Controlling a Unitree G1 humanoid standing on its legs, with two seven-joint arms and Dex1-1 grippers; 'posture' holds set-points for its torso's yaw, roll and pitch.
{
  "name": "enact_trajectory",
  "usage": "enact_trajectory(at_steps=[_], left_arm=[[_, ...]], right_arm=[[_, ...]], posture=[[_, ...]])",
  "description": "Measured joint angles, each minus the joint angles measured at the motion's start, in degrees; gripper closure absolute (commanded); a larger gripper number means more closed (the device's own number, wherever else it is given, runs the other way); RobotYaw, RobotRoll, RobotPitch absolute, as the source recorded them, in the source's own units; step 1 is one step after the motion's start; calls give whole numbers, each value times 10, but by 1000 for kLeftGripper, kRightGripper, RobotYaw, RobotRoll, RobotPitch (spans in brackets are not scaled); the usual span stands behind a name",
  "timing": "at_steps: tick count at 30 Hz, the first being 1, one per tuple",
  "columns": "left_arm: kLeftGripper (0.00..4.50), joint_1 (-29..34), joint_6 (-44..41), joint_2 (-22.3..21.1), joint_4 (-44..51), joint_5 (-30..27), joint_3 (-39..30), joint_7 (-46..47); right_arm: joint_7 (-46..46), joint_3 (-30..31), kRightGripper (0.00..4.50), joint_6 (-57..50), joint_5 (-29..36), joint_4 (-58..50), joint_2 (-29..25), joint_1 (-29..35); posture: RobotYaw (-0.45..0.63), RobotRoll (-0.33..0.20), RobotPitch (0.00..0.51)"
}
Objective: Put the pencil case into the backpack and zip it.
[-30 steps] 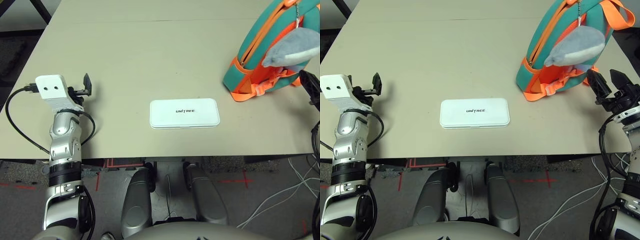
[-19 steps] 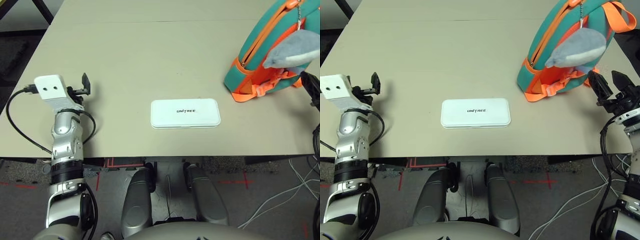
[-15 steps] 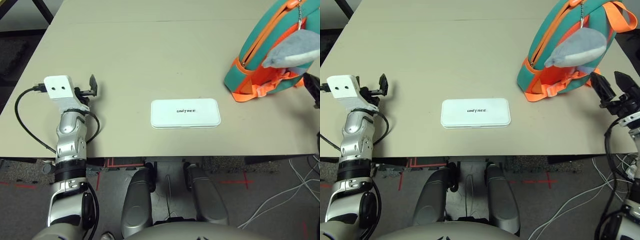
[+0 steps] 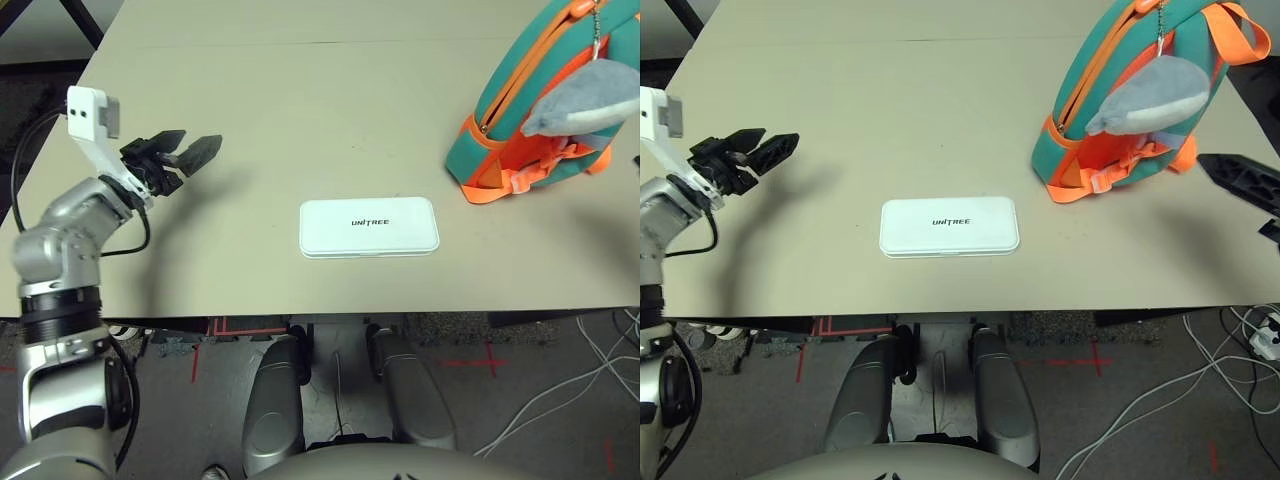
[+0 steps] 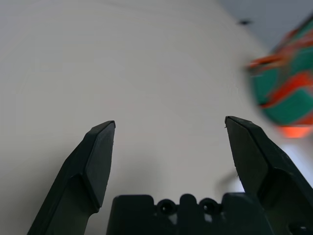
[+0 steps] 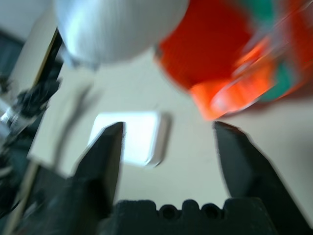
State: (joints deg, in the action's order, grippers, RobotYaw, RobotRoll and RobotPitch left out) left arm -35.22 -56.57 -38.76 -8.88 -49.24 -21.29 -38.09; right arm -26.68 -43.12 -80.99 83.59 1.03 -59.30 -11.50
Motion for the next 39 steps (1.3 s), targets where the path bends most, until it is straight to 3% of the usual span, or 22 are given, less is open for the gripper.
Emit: enact_trajectory(at_steps=[4, 7, 15, 20, 26, 39], left_arm=[[0, -16, -89, 29, -59, -35, 5, -13], [0, -19, -139, 43, -78, -47, 15, -21], [0, -23, -271, 59, -98, -65, 70, -49], [0, -17, -316, 25, -80, -64, 135, -90], [0, -28, -318, 19, -93, -47, 173, -125], [0, -32, -295, 44, -100, -13, 183, -150]], right_arm=[[40, 100, 3360, -25, 1, 7, 41, -45], [64, 139, 4476, -28, -12, 10, 59, -78], [103, 238, 4476, -21, -93, -2, 126, -119], [105, 270, 4476, -28, -138, -17, 139, -135], [110, 298, 4476, -24, -189, -39, 190, -153], [106, 317, 4476, -19, -264, -68, 256, -176]], posture=[[-55, 0, 274], [-51, 0, 275], [-55, 0, 293], [-71, 0, 296], [-82, 0, 294], [-81, 0, 291]])
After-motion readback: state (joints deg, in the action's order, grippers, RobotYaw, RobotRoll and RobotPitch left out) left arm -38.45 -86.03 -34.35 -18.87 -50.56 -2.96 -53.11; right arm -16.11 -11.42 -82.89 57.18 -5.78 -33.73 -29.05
